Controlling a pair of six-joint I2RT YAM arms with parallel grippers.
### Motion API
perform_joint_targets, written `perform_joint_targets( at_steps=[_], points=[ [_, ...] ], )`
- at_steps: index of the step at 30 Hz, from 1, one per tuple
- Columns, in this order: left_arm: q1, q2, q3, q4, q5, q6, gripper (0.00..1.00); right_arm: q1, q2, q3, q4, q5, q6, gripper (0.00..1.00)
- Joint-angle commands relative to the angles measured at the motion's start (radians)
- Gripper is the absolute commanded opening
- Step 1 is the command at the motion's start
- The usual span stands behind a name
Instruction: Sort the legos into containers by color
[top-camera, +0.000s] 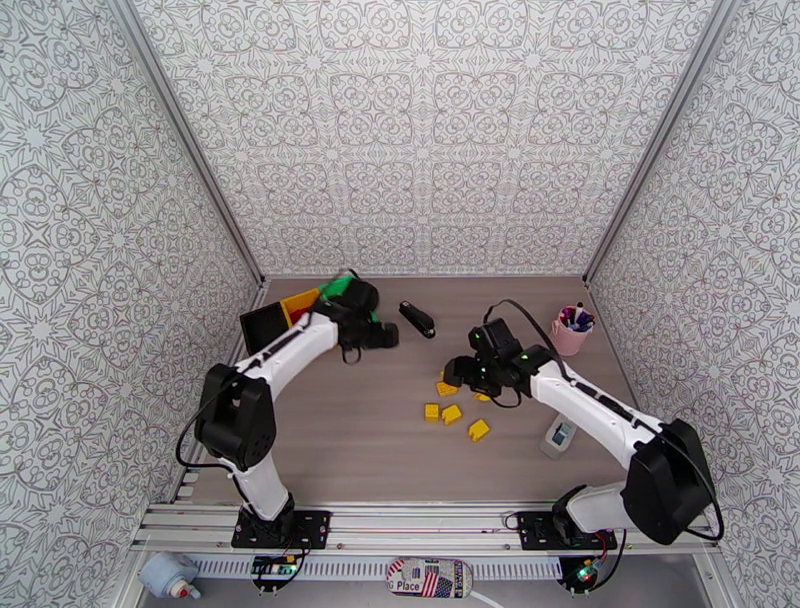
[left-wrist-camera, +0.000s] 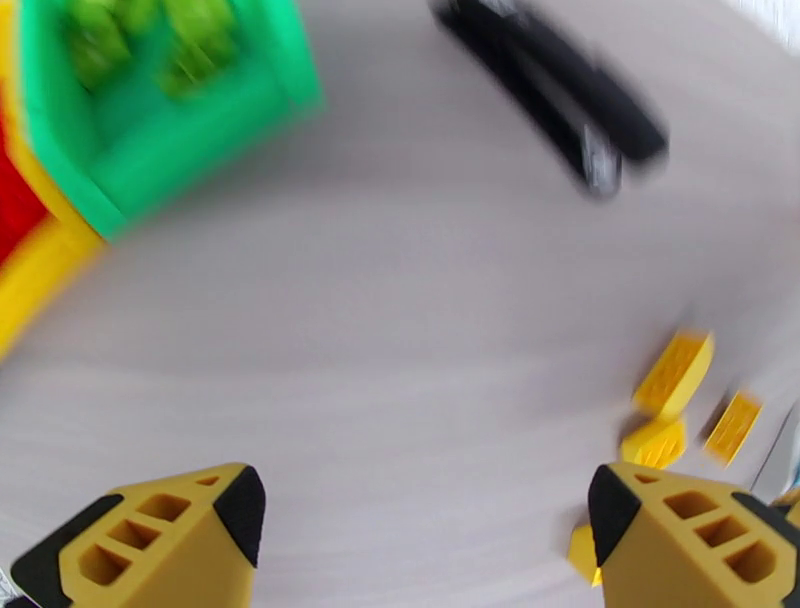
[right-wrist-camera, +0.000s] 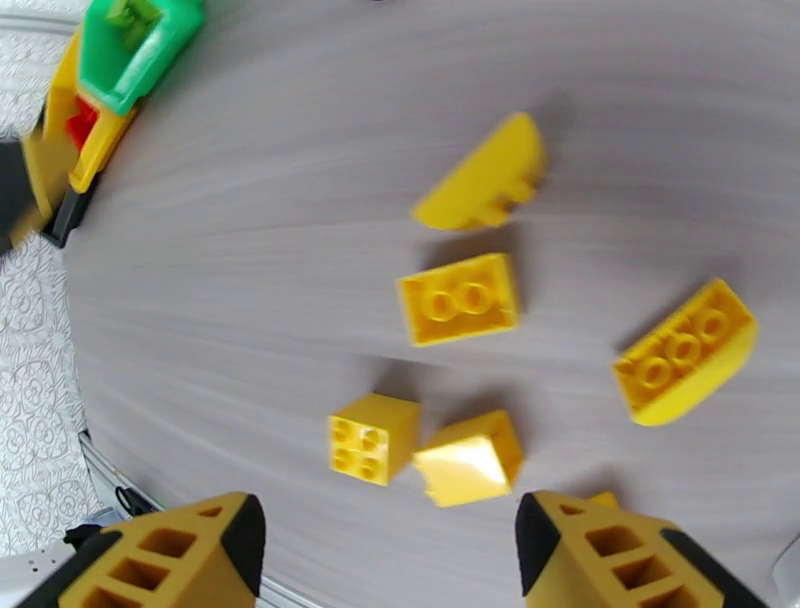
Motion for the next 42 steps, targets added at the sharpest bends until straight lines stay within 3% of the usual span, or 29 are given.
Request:
perform_joint_targets(
  at_steps=[1,13,34,42],
  points=[
    [-0.091,-0.038,-0.055,0.02,-0.037,-0.07,0.91,-0.019,-0.026,-0.048,-0.026,0.024,-0.02,0.69],
    [-0.351,0.026,-0.078,-0.003,-0.08,-0.232,0.91,-0.024,-0.091,-0.145,-0.017,0.033,-0.017,0.68],
    [-0.434,0.186,0.038,-0.056,-0.112,-0.246,0.83,-0.03,-0.174,-0.198,-0.037,0.034,-0.012,0.69],
    [-0.433,0.224,0.032,-0.057,-0.124,-0.259,0.63,-0.032,-0.194,-0.208,-0.039,0.033,-0.009,0.69]
  ],
)
